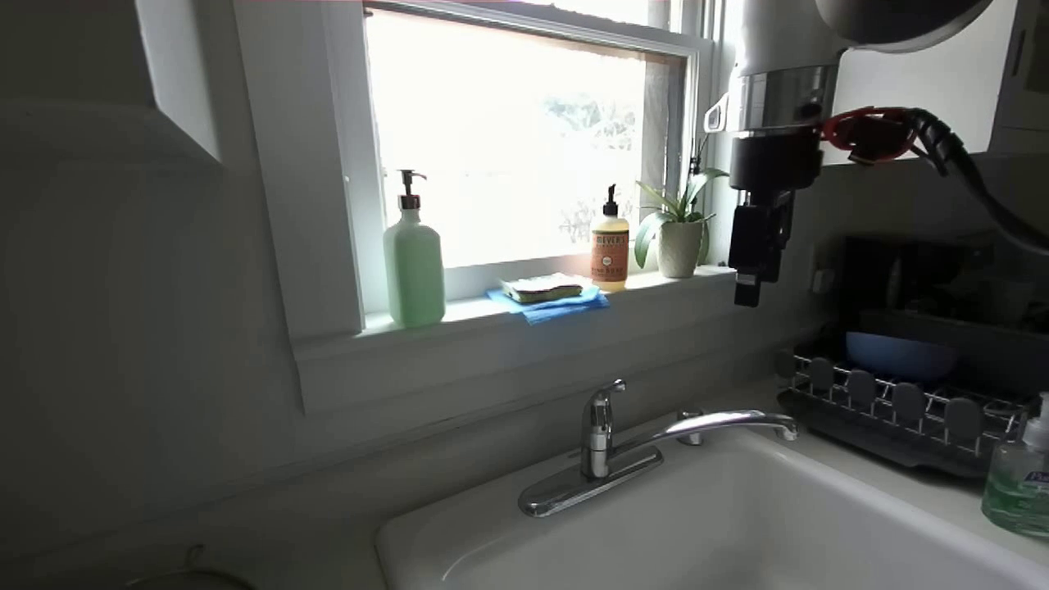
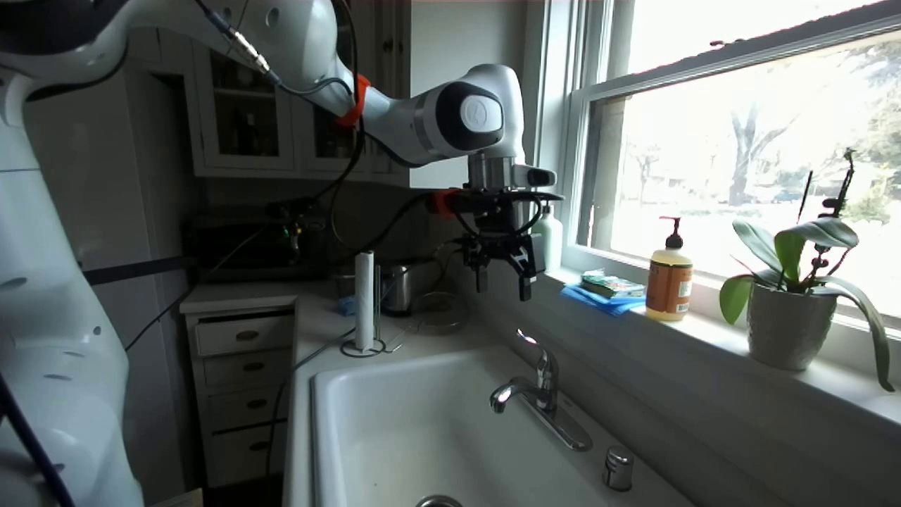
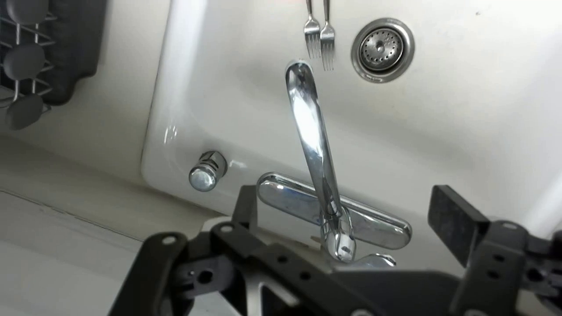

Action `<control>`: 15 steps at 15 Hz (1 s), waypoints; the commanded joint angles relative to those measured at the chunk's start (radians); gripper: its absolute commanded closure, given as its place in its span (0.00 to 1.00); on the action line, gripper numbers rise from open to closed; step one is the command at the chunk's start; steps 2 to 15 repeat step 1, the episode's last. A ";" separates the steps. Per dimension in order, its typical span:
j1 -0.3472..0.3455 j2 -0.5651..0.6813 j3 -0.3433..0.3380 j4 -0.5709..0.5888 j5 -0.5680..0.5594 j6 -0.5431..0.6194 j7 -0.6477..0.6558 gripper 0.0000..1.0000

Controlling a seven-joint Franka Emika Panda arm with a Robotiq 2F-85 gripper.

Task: Turn the faucet off

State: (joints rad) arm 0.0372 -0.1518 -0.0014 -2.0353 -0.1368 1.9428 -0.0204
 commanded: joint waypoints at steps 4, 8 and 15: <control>-0.009 -0.006 0.008 -0.003 0.002 -0.010 -0.005 0.00; -0.009 -0.006 0.008 -0.003 0.002 -0.010 -0.005 0.00; -0.009 -0.006 0.008 -0.003 0.002 -0.010 -0.005 0.00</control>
